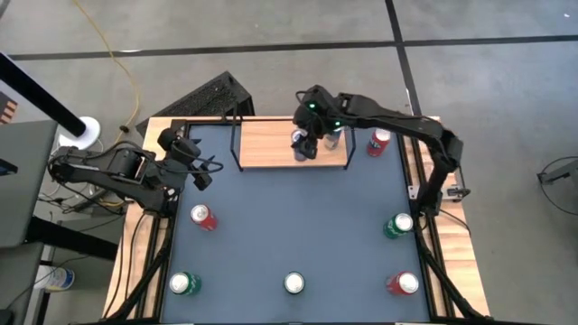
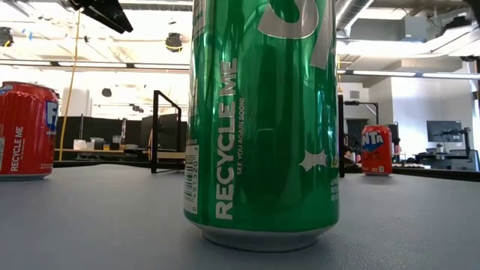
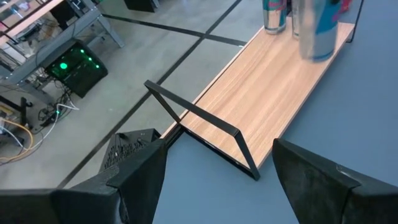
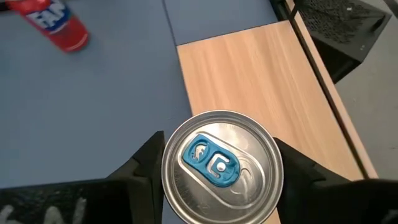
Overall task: Place canned beverage on shelf
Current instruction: Put the blue soda can on the shelf aligned with the other blue soda can
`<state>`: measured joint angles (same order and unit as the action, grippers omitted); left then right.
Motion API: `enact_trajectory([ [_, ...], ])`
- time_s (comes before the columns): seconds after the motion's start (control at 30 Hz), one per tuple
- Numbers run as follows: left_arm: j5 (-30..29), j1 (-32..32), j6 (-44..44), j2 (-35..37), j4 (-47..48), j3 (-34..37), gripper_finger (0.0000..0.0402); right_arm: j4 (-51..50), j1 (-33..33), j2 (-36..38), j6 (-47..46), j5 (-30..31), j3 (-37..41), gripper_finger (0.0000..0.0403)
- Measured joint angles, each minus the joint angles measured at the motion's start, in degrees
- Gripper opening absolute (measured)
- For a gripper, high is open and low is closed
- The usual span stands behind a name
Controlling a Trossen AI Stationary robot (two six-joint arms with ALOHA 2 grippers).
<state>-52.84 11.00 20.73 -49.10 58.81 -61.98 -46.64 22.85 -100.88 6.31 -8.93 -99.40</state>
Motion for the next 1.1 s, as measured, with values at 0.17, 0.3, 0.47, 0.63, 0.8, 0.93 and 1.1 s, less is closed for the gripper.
enact_trajectory([
  [0.17, 0.0, 0.0, 0.2, 0.0, 0.0, 0.0, 0.0279, 1.0, -0.2, 6.6, -0.2, 0.0, 4.7, 0.0194],
  [0.3, -0.1, 0.0, 0.1, 0.0, 0.0, 0.0, 0.0279, 1.8, -0.4, 12.5, -1.6, 0.0, 10.8, 0.0195],
  [0.47, -0.5, 0.0, 0.1, 0.0, 0.0, 0.0, 0.0279, 3.2, -0.6, 19.3, -4.8, 2.3, 18.7, 0.0195],
  [0.63, -0.7, 0.0, 0.1, 0.0, -0.4, 0.0, 0.0279, 4.6, -1.1, 23.5, -5.9, 6.4, 24.1, 0.0196],
  [0.8, -0.6, 0.0, 0.1, 0.0, -1.0, 0.0, 0.0279, 5.9, -1.0, 24.3, -6.0, 6.4, 26.4, 0.0196],
  [0.93, -0.4, 0.0, 0.1, 0.0, -0.9, 0.0, 0.0279, 8.2, -0.3, 24.1, -5.1, 6.3, 28.1, 0.0196],
  [1.1, -0.3, 0.0, 0.1, 0.0, -0.9, 0.0, 0.0279, 11.3, 1.0, 24.3, -4.8, 7.2, 31.6, 0.0196],
])
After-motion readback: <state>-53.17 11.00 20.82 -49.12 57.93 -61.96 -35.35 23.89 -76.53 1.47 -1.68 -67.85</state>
